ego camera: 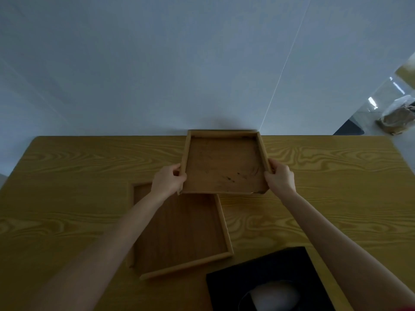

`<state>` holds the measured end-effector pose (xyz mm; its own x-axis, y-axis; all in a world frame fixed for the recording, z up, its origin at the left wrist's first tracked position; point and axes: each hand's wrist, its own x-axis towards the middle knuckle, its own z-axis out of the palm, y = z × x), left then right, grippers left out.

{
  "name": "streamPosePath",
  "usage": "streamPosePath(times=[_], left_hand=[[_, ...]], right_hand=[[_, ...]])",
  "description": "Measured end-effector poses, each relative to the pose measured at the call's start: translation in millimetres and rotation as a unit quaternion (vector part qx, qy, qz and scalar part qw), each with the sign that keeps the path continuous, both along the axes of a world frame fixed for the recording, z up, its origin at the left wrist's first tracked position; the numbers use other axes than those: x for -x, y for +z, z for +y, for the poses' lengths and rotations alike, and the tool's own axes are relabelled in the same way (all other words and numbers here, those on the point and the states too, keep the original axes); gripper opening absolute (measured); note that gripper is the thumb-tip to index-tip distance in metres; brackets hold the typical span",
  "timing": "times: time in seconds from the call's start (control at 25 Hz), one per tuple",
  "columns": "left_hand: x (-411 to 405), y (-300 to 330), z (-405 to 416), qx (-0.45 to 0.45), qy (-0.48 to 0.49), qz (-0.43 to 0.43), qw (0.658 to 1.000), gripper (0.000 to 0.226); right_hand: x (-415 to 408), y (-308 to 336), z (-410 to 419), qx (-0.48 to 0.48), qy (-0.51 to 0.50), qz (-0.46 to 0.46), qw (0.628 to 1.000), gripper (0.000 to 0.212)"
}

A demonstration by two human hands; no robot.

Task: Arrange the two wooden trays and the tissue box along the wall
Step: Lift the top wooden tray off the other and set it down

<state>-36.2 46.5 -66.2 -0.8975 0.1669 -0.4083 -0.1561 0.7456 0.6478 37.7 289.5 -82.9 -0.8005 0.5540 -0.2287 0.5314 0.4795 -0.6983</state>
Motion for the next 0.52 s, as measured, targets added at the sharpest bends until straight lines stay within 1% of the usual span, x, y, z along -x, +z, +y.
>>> streamPosePath(times=[0.12,0.2,0.28,0.36,0.4,0.44,0.48,0.52], left_hand=[[-2,-5,6,-0.003,-0.008,0.008,1.000,0.050],[-3,-6,7,-0.016,0.009,0.010,1.000,0.050],[-2,-8,7,-0.029,0.032,0.010,0.999,0.049],[-1,-9,7,-0.028,0.040,0.004,0.999,0.049],[-1,-10,7,-0.026,0.039,-0.001,0.999,0.049],[0,-10,7,-0.023,0.037,-0.004,0.999,0.049],[0,-10,7,-0.021,0.035,-0.005,0.999,0.049],[1,-9,7,-0.020,0.032,-0.005,0.999,0.048]], right_hand=[[4,-4,9,-0.009,0.004,0.004,1.000,0.042],[5,-5,9,-0.020,0.013,-0.002,1.000,0.041],[5,-5,2,-0.074,0.049,-0.017,0.996,0.041],[0,-7,-9,-0.183,0.115,-0.005,0.976,0.049],[-5,-7,-16,-0.233,0.149,0.030,0.960,0.053],[-10,-6,-22,-0.263,0.184,0.072,0.944,0.055],[-15,-5,-29,-0.271,0.223,0.100,0.931,0.058],[-20,-6,-34,-0.261,0.263,0.107,0.923,0.060]])
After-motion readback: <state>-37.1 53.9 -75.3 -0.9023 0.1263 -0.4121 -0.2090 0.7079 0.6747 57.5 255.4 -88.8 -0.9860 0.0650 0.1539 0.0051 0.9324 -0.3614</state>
